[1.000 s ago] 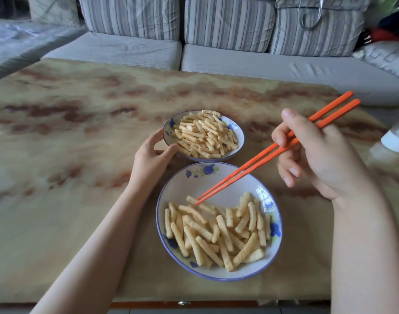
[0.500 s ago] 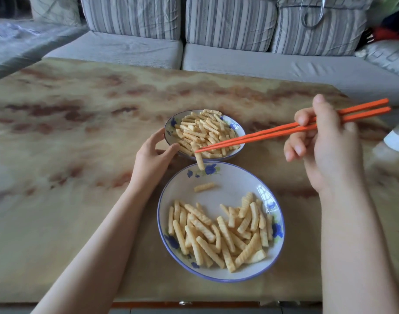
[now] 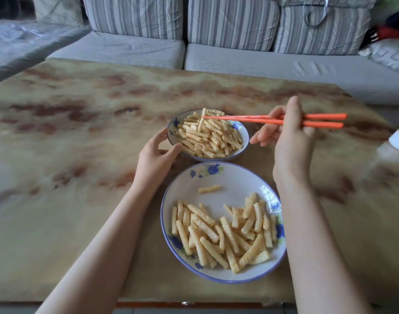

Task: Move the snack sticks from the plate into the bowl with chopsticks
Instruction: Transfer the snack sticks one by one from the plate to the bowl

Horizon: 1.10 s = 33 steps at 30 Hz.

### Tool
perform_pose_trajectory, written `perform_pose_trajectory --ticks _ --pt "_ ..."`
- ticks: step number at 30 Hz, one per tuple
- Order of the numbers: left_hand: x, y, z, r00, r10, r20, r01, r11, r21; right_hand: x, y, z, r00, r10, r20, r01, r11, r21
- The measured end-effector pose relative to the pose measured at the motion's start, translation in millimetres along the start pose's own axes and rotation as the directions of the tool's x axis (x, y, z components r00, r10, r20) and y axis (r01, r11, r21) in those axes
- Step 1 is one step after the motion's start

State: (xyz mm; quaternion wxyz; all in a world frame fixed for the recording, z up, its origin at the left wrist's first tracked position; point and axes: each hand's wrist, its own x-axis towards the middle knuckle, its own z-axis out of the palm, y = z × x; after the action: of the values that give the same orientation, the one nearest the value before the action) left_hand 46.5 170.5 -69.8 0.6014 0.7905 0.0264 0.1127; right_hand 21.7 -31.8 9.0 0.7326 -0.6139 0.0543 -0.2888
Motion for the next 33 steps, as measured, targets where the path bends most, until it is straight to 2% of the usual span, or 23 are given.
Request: perform_pose_trajectory --ticks 9,13,17,24,30,33 --pt "1 -1 0 1.0 0.014 0.0 -0.014 1.0 0.01 0 -8 -14 0.991 -0.054 0.126 0.067 0.993 -0.098" --pt "1 -2 0 1.0 0.016 0.007 -0.016 1.0 0.02 1 -27 -36 0.962 -0.005 0.272 0.029 0.996 -0.083" --pt "2 -2 0 1.0 0.012 0.003 -0.012 1.0 0.017 2 -41 -59 0.914 0.058 0.402 0.018 0.983 -0.183" --pt "2 -3 -1 1.0 0.018 0.003 -0.018 1.0 0.004 2 -35 -64 0.898 0.152 0.414 -0.014 0.948 -0.318" --pt "2 -3 0 1.0 0.024 0.002 -0.025 1.0 0.013 5 -32 -60 0.937 0.106 0.334 -0.039 0.979 -0.202" --pt "3 -3 -1 1.0 0.02 0.003 -0.02 0.999 0.029 5 -32 -57 0.964 0.087 0.251 -0.073 0.995 -0.063"
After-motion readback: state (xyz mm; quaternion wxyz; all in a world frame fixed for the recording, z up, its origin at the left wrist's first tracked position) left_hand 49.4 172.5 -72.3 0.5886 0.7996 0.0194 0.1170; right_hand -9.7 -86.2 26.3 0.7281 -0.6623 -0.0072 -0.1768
